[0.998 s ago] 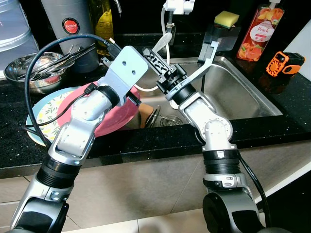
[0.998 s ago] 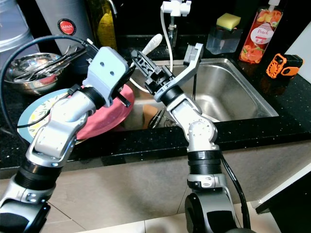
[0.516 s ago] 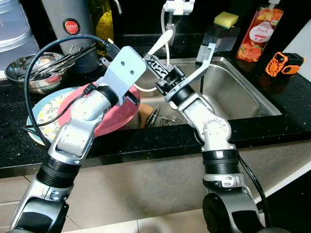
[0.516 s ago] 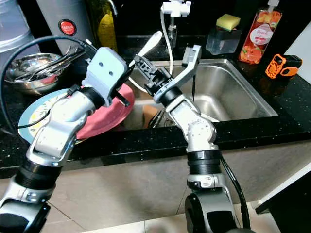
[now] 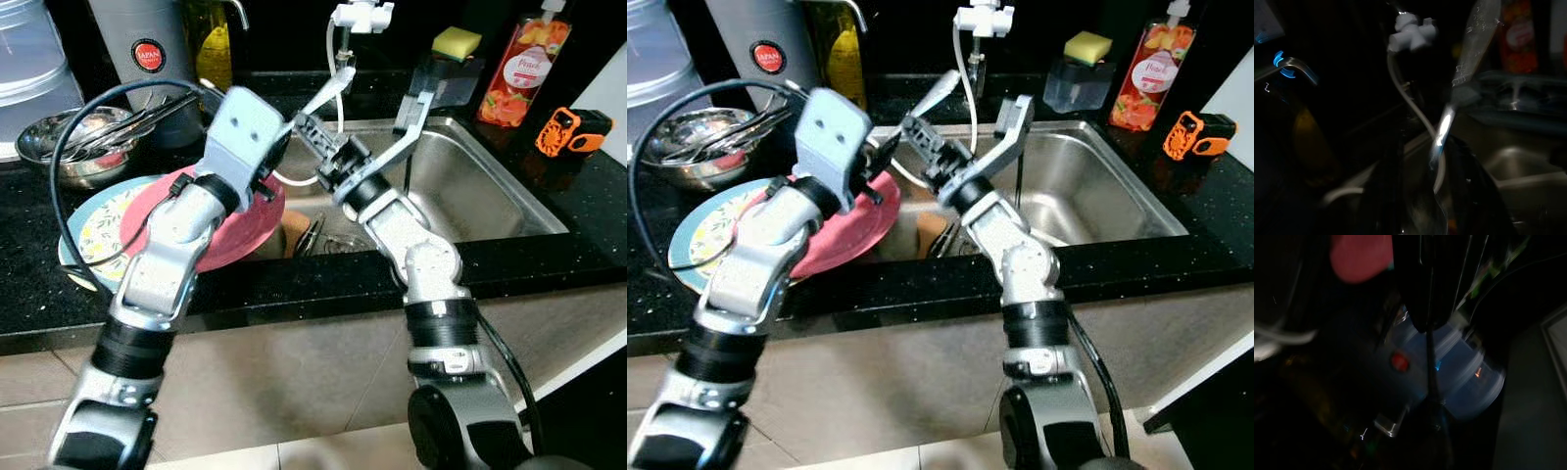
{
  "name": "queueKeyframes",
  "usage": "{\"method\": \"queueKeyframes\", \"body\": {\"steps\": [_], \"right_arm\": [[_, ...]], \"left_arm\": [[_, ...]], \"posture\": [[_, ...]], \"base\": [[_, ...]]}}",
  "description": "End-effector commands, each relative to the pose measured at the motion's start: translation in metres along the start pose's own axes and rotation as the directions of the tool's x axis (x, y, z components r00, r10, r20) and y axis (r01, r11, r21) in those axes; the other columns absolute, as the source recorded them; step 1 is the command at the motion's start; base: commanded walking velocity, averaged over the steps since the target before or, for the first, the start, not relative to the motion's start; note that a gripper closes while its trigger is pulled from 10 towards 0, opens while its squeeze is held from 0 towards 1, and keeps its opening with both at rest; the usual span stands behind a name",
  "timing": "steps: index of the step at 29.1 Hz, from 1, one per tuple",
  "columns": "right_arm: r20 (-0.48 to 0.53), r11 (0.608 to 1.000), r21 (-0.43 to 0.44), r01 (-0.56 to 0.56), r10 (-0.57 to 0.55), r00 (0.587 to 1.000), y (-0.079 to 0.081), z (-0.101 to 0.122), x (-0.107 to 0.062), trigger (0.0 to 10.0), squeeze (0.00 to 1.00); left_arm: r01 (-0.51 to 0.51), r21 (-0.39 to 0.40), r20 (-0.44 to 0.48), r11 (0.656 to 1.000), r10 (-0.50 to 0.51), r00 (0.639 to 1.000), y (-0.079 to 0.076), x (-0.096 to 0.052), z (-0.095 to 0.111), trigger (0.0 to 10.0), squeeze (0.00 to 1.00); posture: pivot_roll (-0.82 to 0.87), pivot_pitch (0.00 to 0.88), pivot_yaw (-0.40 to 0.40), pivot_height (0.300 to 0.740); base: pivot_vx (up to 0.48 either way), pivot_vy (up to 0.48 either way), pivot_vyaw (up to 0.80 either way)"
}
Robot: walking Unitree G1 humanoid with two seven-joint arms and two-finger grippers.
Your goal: Kitchen organization
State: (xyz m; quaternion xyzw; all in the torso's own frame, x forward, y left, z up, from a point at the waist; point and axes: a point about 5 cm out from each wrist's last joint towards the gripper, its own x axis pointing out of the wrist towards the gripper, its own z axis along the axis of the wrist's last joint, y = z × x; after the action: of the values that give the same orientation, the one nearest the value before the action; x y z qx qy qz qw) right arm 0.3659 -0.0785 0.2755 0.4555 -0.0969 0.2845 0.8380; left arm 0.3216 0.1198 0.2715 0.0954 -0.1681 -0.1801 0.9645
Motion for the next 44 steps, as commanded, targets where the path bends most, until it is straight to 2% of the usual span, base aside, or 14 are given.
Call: {"method": "queueKeyframes", "body": {"steps": [1, 5, 8, 10, 11, 13, 14, 16, 19, 20, 28, 33, 36, 44], "right_arm": [[0.165, 0.975, 0.013, 0.224, -0.223, 0.961, -0.042, 0.036, -0.017, 10.0, 0.00], [0.252, 0.923, -0.076, 0.377, -0.348, 0.903, -0.069, 0.064, -0.028, 10.0, 0.00], [0.237, 0.708, -0.489, 0.510, -0.454, 0.859, -0.091, 0.070, -0.037, 10.0, 0.00], [0.237, 0.708, -0.489, 0.510, -0.454, 0.859, -0.091, 0.070, -0.037, 10.0, 0.00], [0.171, 0.642, -0.613, 0.461, -0.462, 0.870, -0.094, 0.059, -0.037, 10.0, 0.00], [-0.094, 0.660, -0.702, 0.268, -0.458, 0.884, -0.099, 0.018, -0.041, 10.0, 0.05], [-0.206, 0.726, -0.658, 0.199, -0.428, 0.880, -0.098, -0.003, -0.045, 10.0, 1.00], [-0.286, 0.819, -0.554, 0.151, -0.358, 0.889, -0.092, -0.023, -0.048, 10.0, 1.00], [-0.293, 0.841, -0.522, 0.141, -0.333, 0.897, -0.090, -0.027, -0.047, 10.0, 1.00], [-0.246, 0.893, -0.418, 0.165, -0.286, 0.926, -0.083, -0.026, -0.043, 10.0, 0.00], [-0.122, 0.918, -0.313, 0.242, -0.292, 0.949, -0.089, -0.011, -0.044, 10.0, 0.00], [-0.111, 0.916, -0.328, 0.231, -0.281, 0.953, -0.087, -0.010, -0.046, 10.0, 0.00], [-0.100, 0.920, -0.314, 0.233, -0.276, 0.956, -0.086, -0.010, -0.053, 10.0, 0.00], [-0.084, 0.921, -0.313, 0.234, -0.272, 0.959, -0.085, -0.004, -0.051, 10.0, 0.00]], "left_arm": [[-0.129, -0.067, 0.009, 0.989, 0.130, 0.992, 0.022, -0.008, 0.001, 10.0, 0.00], [-0.188, -0.057, -0.021, 0.980, 0.187, 0.982, 0.029, -0.013, -0.005, 10.0, 0.00], [-0.236, -0.023, -0.048, 0.972, 0.234, 0.971, 0.037, -0.023, -0.009, 10.0, 0.00], [-0.236, -0.023, -0.048, 0.972, 0.234, 0.971, 0.037, -0.023, -0.009, 10.0, 0.00], [-0.261, -0.006, -0.066, 0.965, 0.260, 0.963, 0.042, -0.026, -0.011, 10.0, 0.00], [-0.331, 0.025, -0.099, 0.943, 0.332, 0.938, 0.054, -0.035, -0.017, 10.0, 0.00], [-0.371, 0.049, -0.118, 0.927, 0.374, 0.920, 0.061, -0.039, -0.020, 10.0, 0.00], [-0.426, 0.078, -0.149, 0.901, 0.433, 0.889, 0.071, -0.044, -0.025, 10.0, 0.00], [-0.445, 0.086, -0.161, 0.891, 0.453, 0.877, 0.074, -0.045, -0.027, 10.0, 0.00], [-0.492, 0.104, -0.169, 0.864, 0.503, 0.847, 0.084, -0.046, -0.029, 10.0, 0.00], [-0.605, -0.193, -0.209, 0.773, 0.570, 0.795, 0.097, -0.041, -0.027, 10.0, 0.00], [-0.518, -0.426, -0.184, 0.742, 0.490, 0.852, 0.086, -0.033, -0.020, 10.0, 0.00], [-0.453, -0.678, -0.191, 0.579, 0.457, 0.869, 0.082, -0.028, -0.025, 10.0, 0.00], [-0.466, -0.778, -0.251, 0.421, 0.472, 0.845, 0.082, -0.024, -0.032, 10.0, 0.00]], "posture": [[0.23, 0.000, -0.052, 0.740], [0.26, 0.000, -0.071, 0.740], [0.28, 0.000, -0.087, 0.740], [0.28, 0.000, -0.087, 0.740], [0.29, 0.000, -0.092, 0.740], [0.29, 0.000, -0.113, 0.740], [0.29, 0.000, -0.112, 0.740], [0.29, 0.000, -0.113, 0.740], [0.29, 0.000, -0.113, 0.740], [0.28, 0.000, -0.111, 0.740], [0.29, 0.000, -0.102, 0.740], [0.26, 0.000, -0.068, 0.740], [0.25, 0.000, -0.069, 0.740], [0.24, 0.000, -0.078, 0.740]], "base": [[0.000, 0.000, 0.00], [0.000, 0.000, 0.00], [0.000, 0.000, 0.00], [0.000, 0.000, 0.00], [0.000, 0.000, 0.00], [0.000, 0.000, 0.00], [0.000, 0.000, 0.00], [0.000, 0.000, 0.00], [0.000, 0.000, 0.00], [0.000, 0.000, 0.00], [0.000, 0.000, 0.00], [0.000, 0.000, 0.00], [0.000, 0.000, 0.00], [0.000, 0.000, 0.00]]}}
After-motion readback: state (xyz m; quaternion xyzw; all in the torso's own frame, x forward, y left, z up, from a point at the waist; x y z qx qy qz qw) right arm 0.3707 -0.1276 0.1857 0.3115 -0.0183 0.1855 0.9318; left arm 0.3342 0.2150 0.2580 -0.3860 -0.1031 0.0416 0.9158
